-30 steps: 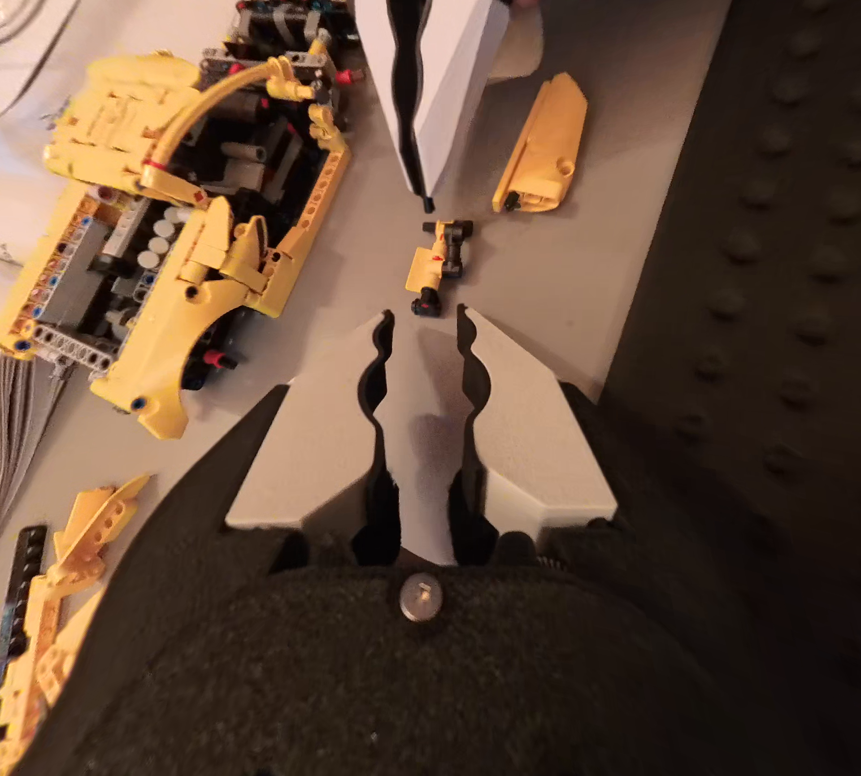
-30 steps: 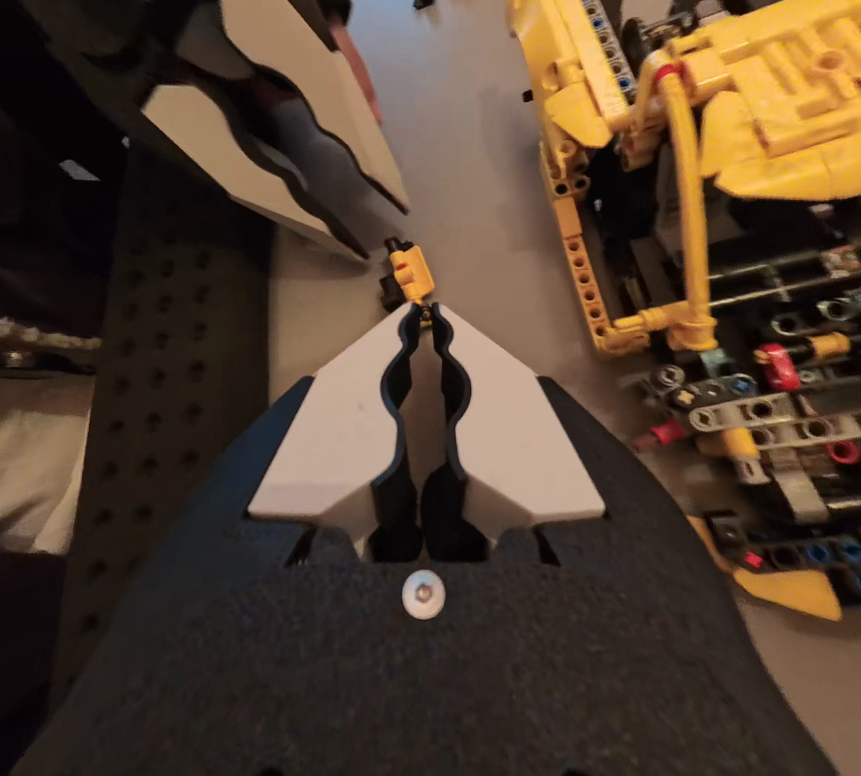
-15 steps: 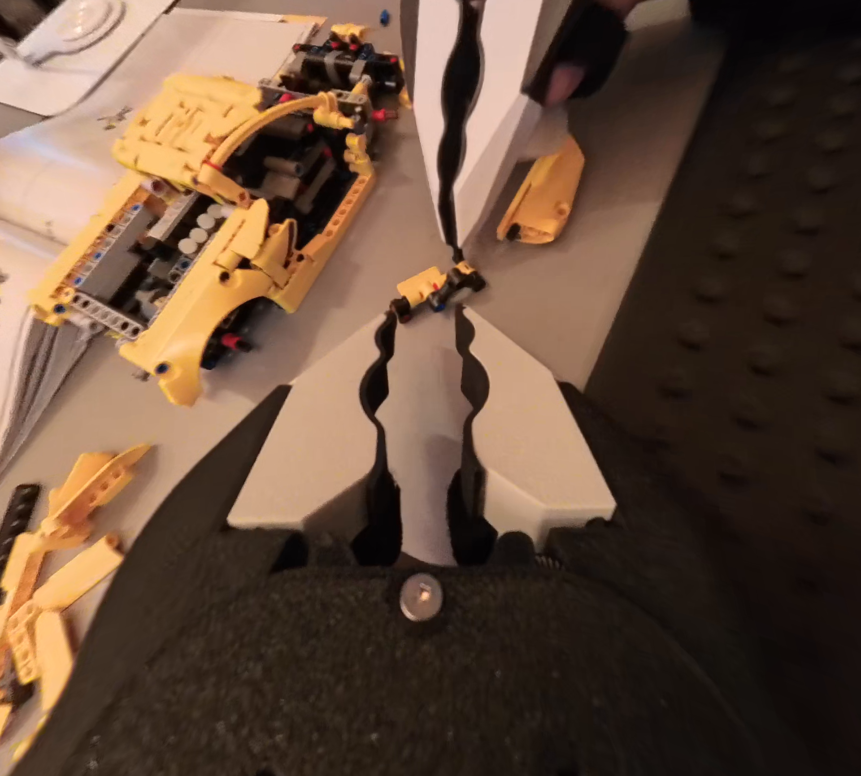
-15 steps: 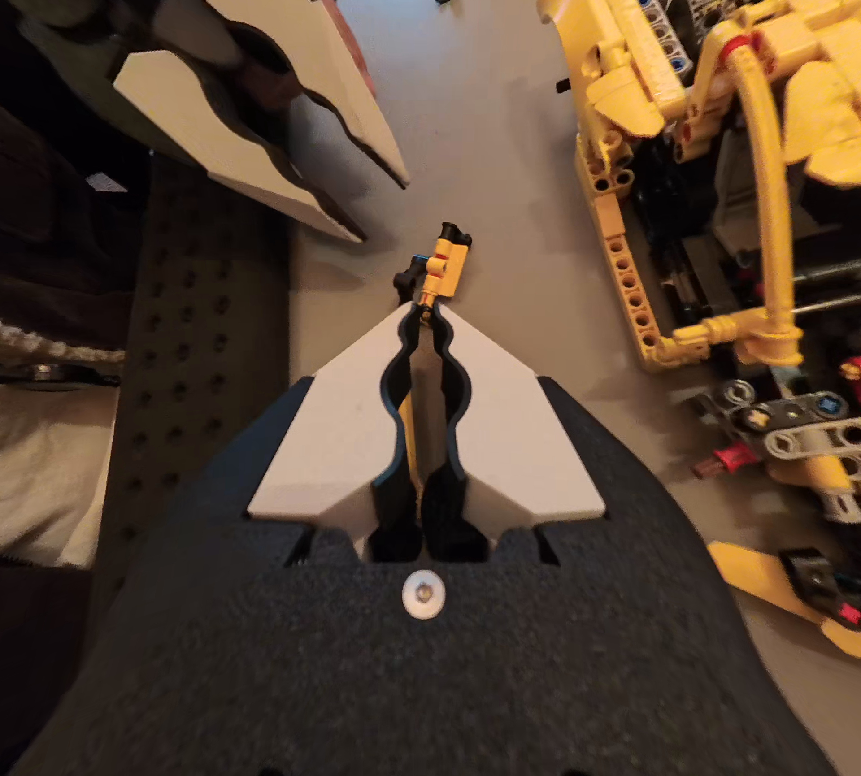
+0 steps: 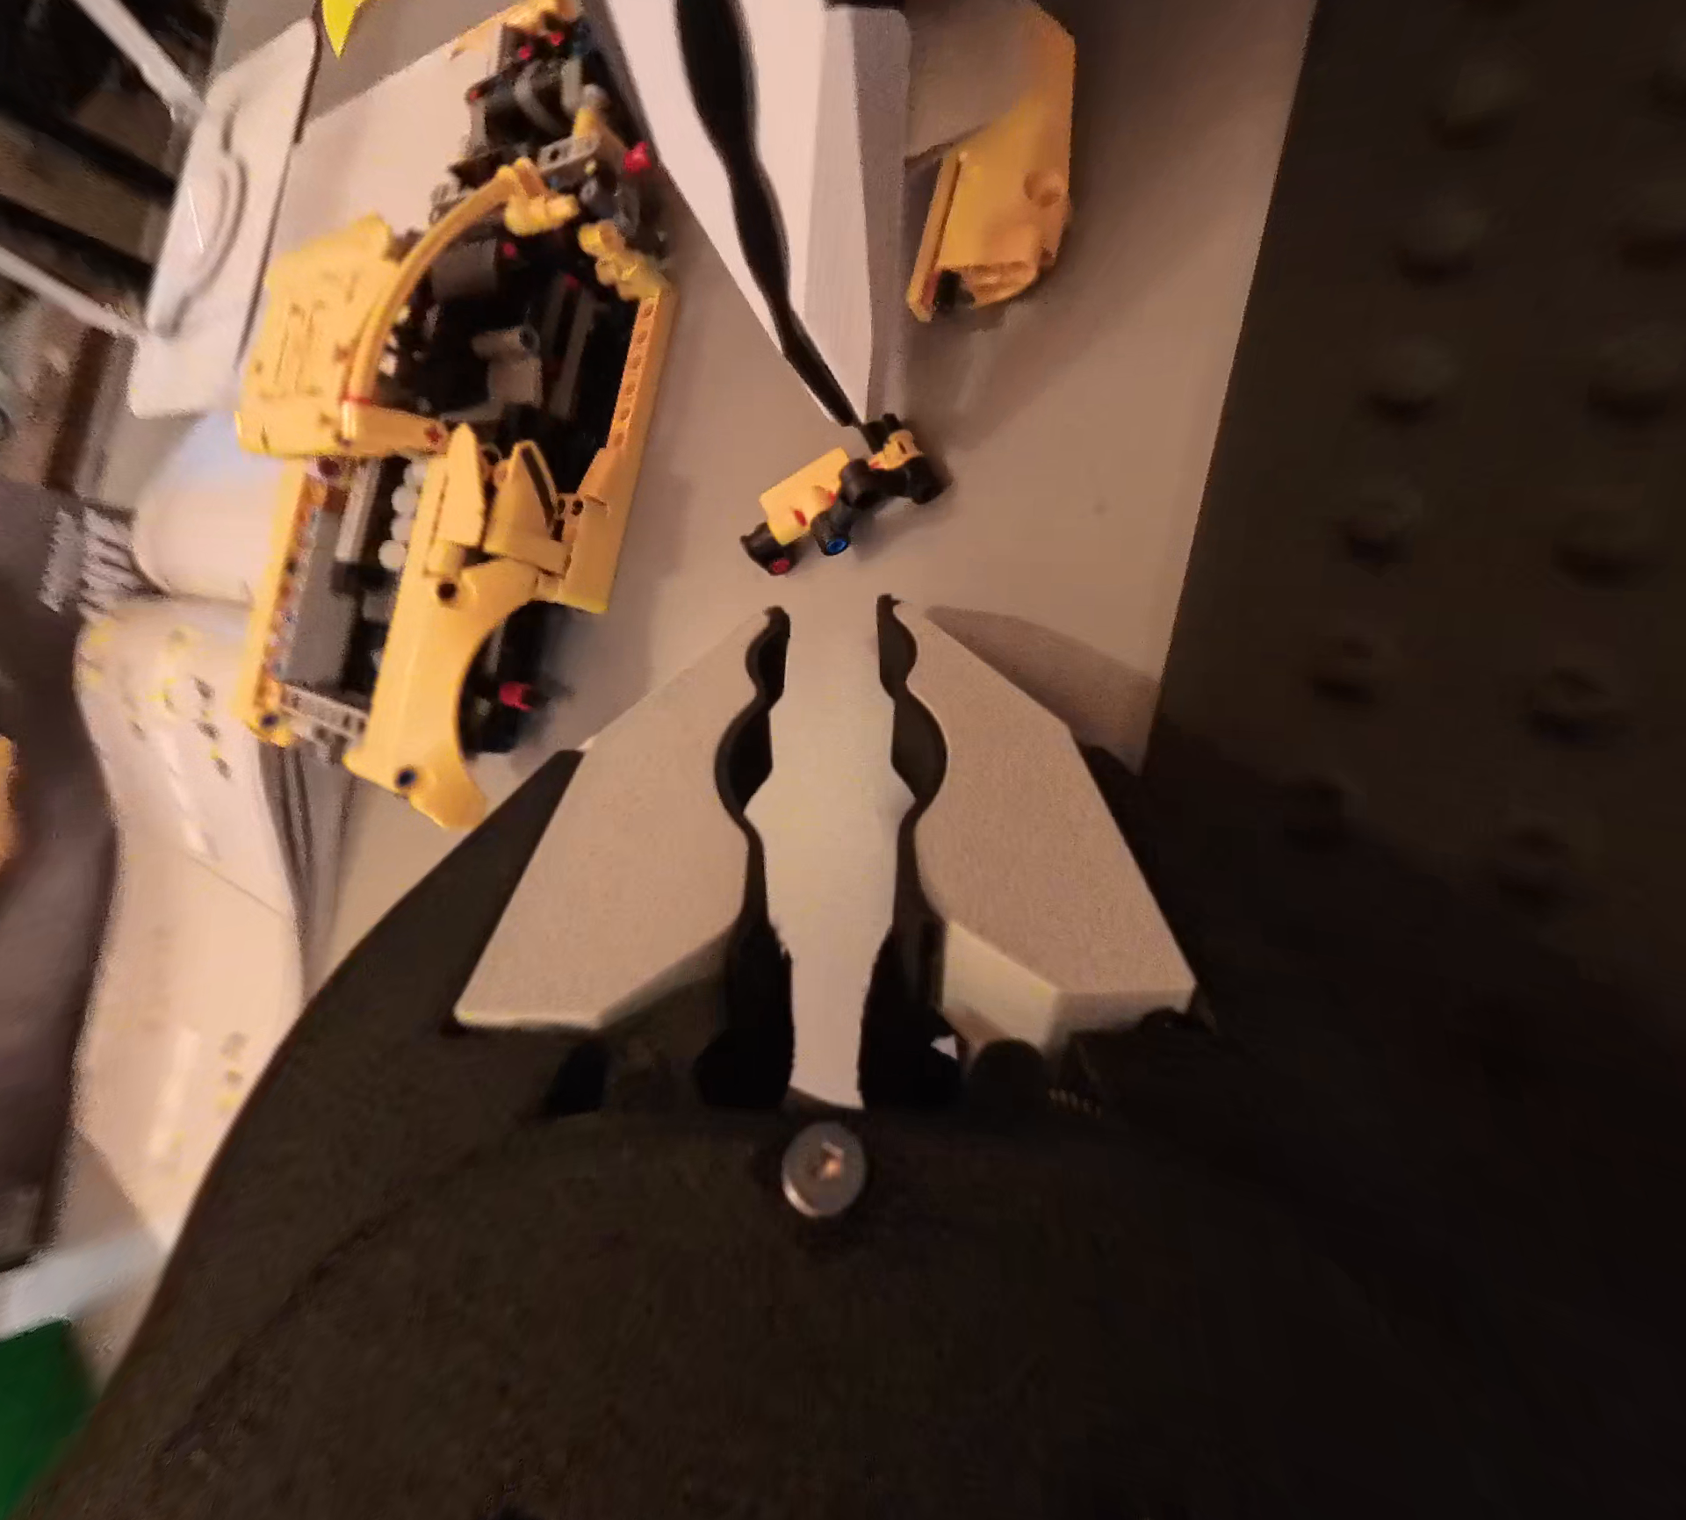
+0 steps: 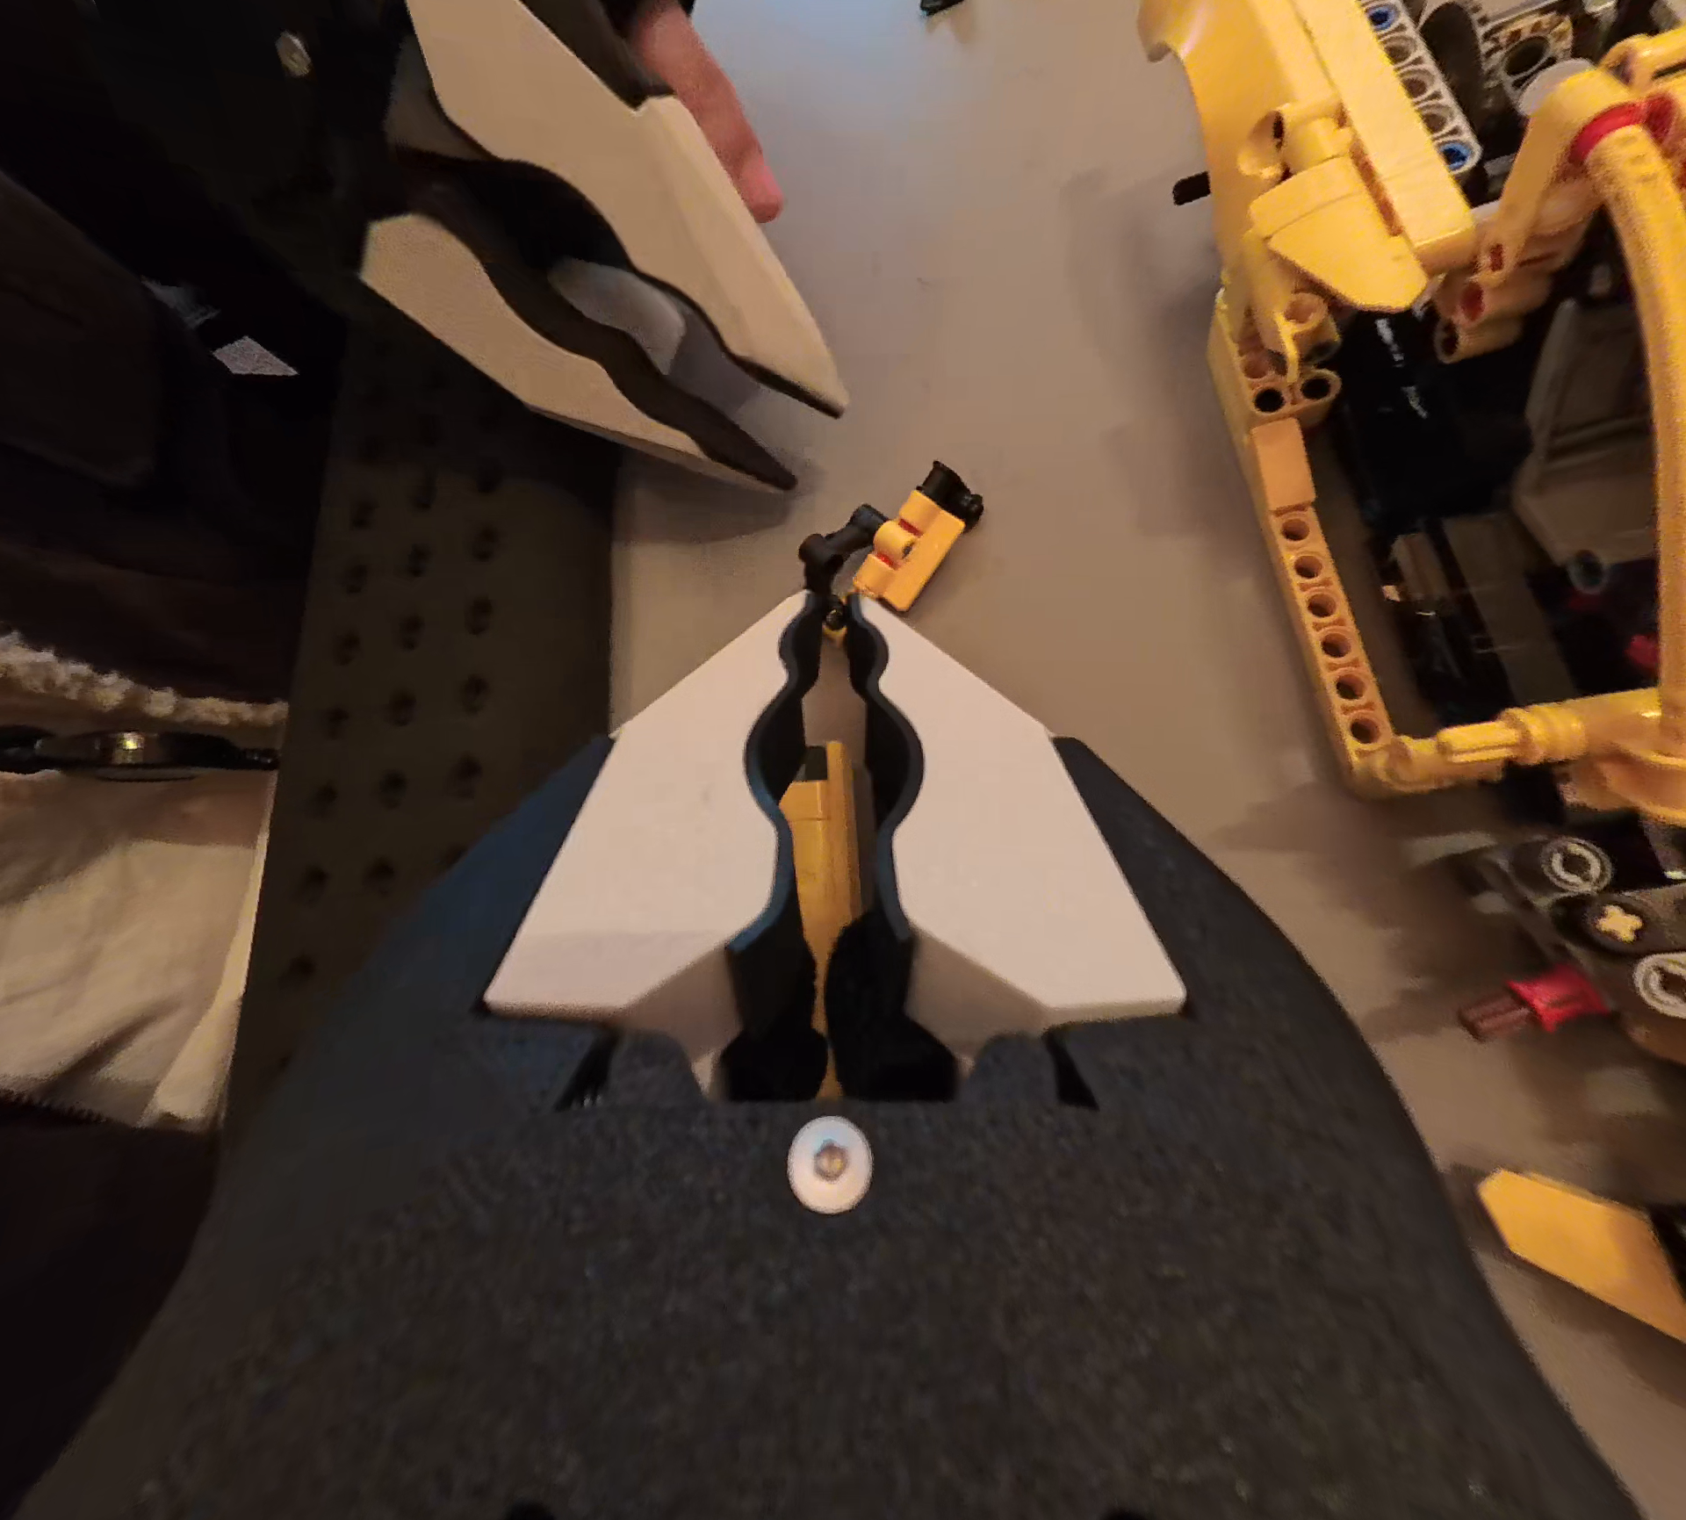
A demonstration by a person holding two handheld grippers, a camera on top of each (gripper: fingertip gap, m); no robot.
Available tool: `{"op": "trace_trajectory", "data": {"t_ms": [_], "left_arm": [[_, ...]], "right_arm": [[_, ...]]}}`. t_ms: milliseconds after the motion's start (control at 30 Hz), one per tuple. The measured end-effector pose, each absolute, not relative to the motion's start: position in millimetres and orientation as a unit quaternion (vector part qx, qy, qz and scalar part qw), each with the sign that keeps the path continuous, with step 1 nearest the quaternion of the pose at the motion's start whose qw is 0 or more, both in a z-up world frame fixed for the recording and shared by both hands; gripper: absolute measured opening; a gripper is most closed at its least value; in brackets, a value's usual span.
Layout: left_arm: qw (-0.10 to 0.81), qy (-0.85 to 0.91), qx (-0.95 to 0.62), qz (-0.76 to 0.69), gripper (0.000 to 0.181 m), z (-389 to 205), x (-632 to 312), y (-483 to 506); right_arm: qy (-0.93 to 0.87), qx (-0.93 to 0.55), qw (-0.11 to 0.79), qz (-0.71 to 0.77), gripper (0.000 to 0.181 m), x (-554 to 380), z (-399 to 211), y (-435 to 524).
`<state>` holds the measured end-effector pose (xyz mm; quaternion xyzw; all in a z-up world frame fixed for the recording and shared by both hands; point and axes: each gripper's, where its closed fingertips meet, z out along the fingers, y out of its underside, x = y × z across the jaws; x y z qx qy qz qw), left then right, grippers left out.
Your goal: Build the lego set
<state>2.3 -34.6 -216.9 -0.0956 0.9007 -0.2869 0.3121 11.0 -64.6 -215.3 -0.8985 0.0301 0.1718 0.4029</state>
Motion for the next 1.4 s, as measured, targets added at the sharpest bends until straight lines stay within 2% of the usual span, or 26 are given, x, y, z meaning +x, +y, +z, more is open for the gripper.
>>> {"op": "trace_trajectory", "data": {"t_ms": [300,567,700,800,967,1067,1400], "left_arm": [[0.386,0.884,0.094,-0.247,0.020,-217,13,-45],[0.417,0.867,0.130,-0.239,0.019,-222,19,-53],[0.444,0.851,0.152,-0.237,0.008,-224,22,-58],[0.459,0.839,0.134,-0.260,0.007,-218,24,-60],[0.470,0.800,0.068,-0.367,0.007,-180,26,-66],[0.465,0.767,0.035,-0.442,0.007,-151,24,-67],[0.480,0.749,0.045,-0.455,0.007,-143,22,-67]], "right_arm": [[0.048,-0.893,0.407,0.189,0.004,13,-216,-66],[0.056,-0.893,0.399,0.203,0.004,13,-219,-64],[0.061,-0.891,0.399,0.207,0.004,14,-219,-65],[0.068,-0.882,0.414,0.216,0.004,16,-213,-65],[0.081,-0.803,0.529,0.262,0.004,25,-159,-66],[0.074,-0.769,0.564,0.292,0.004,22,-139,-66],[0.055,-0.752,0.581,0.306,0.004,17,-128,-62]]}}
